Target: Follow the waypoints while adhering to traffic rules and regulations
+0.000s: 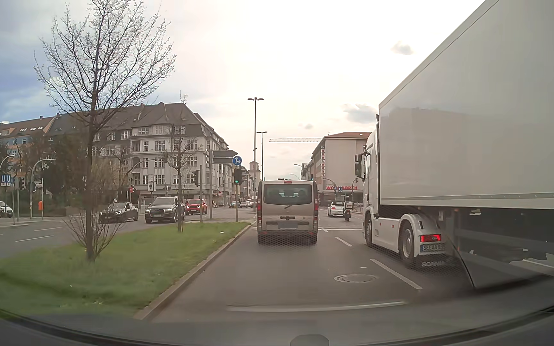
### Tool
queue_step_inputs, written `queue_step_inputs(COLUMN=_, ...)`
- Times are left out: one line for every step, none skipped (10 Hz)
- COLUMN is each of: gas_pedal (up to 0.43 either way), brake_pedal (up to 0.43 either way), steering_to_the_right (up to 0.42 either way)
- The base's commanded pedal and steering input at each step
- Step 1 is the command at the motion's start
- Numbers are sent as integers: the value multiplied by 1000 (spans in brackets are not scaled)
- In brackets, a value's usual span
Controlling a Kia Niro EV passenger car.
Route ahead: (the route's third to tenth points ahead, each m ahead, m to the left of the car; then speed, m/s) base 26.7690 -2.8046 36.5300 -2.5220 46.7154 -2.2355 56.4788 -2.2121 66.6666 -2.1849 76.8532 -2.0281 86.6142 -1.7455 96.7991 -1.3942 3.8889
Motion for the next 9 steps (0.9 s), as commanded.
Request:
queue_step_inputs(gas_pedal=378, brake_pedal=0, steering_to_the_right=-1)
queue_step_inputs(gas_pedal=370, brake_pedal=0, steering_to_the_right=-1)
queue_step_inputs(gas_pedal=358, brake_pedal=0, steering_to_the_right=-1)
queue_step_inputs(gas_pedal=331, brake_pedal=0, steering_to_the_right=-1)
queue_step_inputs(gas_pedal=268, brake_pedal=0, steering_to_the_right=-1)
queue_step_inputs(gas_pedal=260, brake_pedal=0, steering_to_the_right=0)
queue_step_inputs(gas_pedal=260, brake_pedal=0, steering_to_the_right=0)
queue_step_inputs(gas_pedal=260, brake_pedal=0, steering_to_the_right=0)
queue_step_inputs(gas_pedal=248, brake_pedal=0, steering_to_the_right=0)
